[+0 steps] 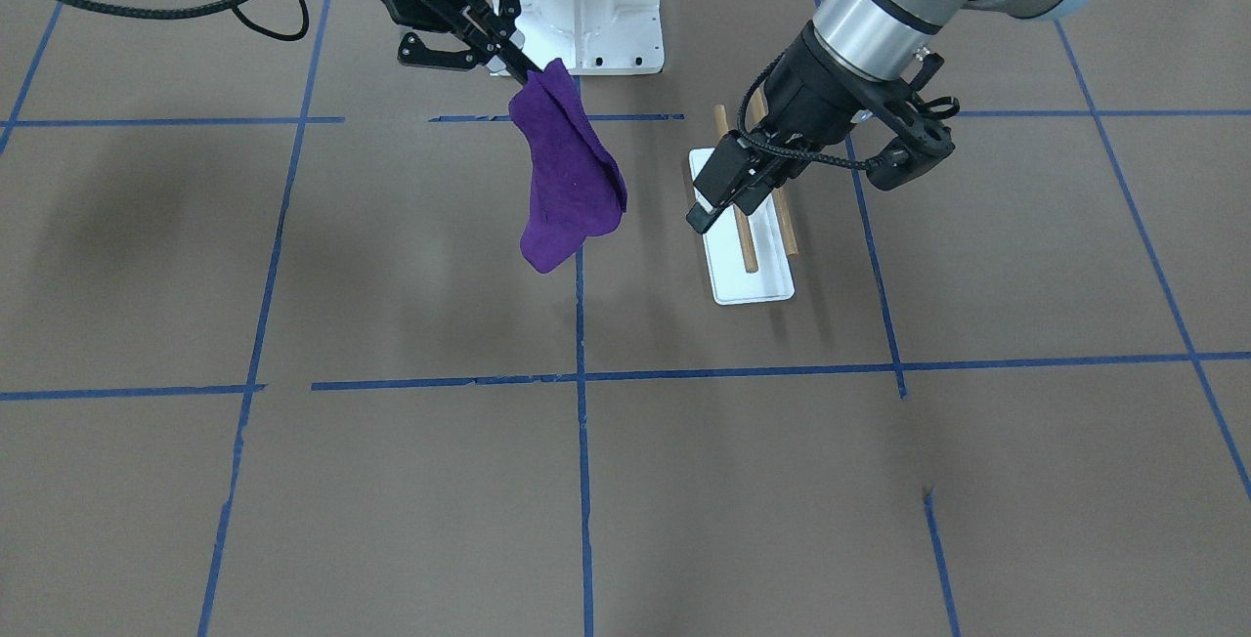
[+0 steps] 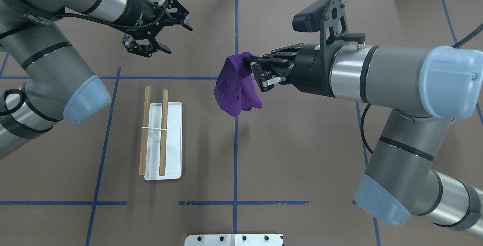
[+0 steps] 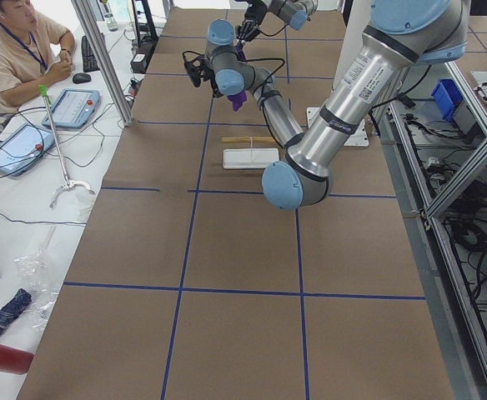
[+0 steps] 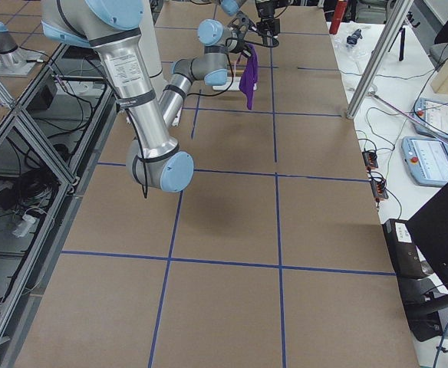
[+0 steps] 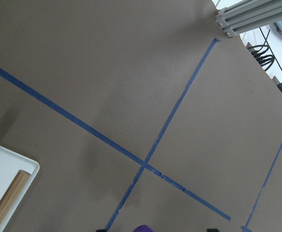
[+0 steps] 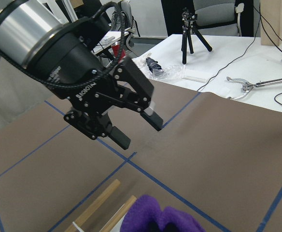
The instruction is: Hang towel on rack
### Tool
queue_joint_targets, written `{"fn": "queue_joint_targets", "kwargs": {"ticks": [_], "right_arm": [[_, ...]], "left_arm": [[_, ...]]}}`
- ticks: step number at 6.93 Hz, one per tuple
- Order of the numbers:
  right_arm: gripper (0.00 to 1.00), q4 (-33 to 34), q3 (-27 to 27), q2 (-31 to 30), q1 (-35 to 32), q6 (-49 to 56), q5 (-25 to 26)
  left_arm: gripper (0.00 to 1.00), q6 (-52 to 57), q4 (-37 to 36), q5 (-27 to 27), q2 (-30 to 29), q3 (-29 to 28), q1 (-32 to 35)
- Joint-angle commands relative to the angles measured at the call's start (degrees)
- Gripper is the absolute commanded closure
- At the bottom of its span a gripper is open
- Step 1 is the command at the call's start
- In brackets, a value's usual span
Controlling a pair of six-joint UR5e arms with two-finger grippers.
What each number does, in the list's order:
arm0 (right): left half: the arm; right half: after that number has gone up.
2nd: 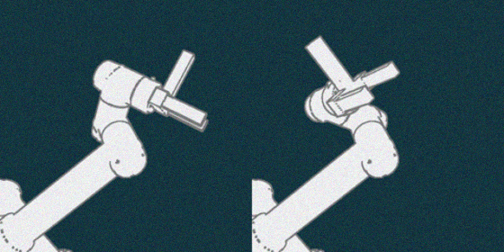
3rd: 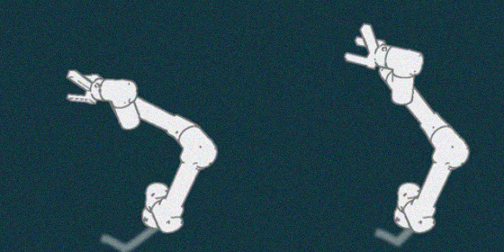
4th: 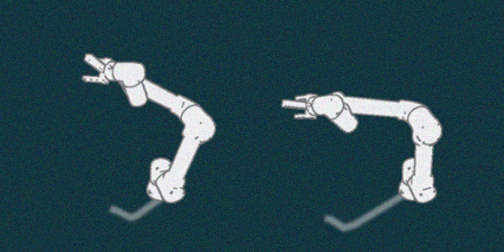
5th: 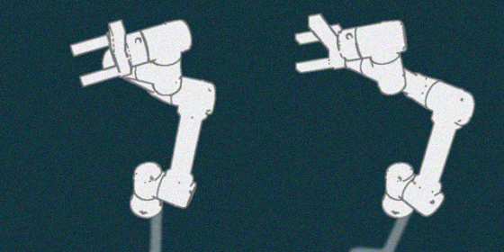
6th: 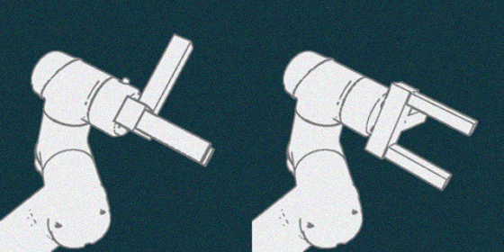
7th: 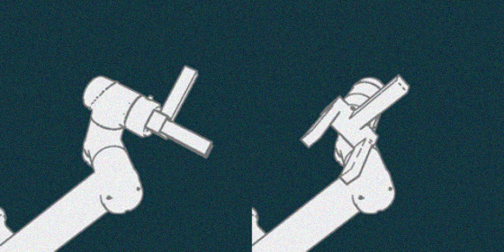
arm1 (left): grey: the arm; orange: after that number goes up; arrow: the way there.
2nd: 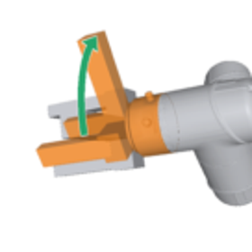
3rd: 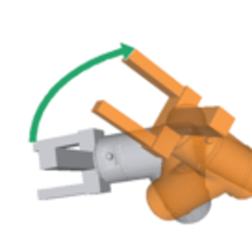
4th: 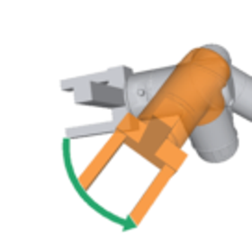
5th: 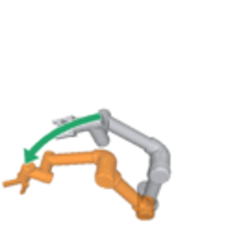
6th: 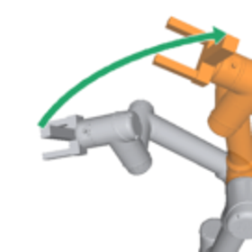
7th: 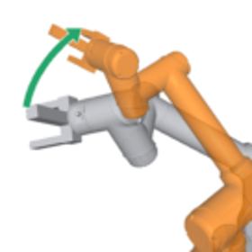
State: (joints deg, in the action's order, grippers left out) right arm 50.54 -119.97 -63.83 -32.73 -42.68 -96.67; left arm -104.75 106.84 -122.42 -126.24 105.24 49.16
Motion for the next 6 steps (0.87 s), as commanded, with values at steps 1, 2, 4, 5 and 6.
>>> {"fn": "queue_joint_targets", "kwargs": {"ticks": [1,2,4,5,6], "right_arm": [[1.0,0.0,-0.6,0.9,1.7,0.2,1.8],[1.0,-0.1,-0.4,1.1,1.8,0.2,1.9],[1.0,-0.1,-0.4,1.2,1.8,0.2,3.3],[1.0,-0.2,-0.1,1.7,1.9,0.2,3.5],[1.0,-0.2,0.2,1.8,1.9,0.3,3.6]], "left_arm": [[0.23,-1.1,0.0,0.1,-0.3,0.2,-3.6],[0.23,-2.6,0.1,0.5,-0.5,0.1,-6.2],[0.27,-3.8,0.1,0.4,-0.8,0.8,-7.2],[0.31,-3.7,0.1,0.5,-0.8,0.6,-7.7],[0.32,-3.4,0.2,0.5,-0.7,0.5,-8.2]]}}
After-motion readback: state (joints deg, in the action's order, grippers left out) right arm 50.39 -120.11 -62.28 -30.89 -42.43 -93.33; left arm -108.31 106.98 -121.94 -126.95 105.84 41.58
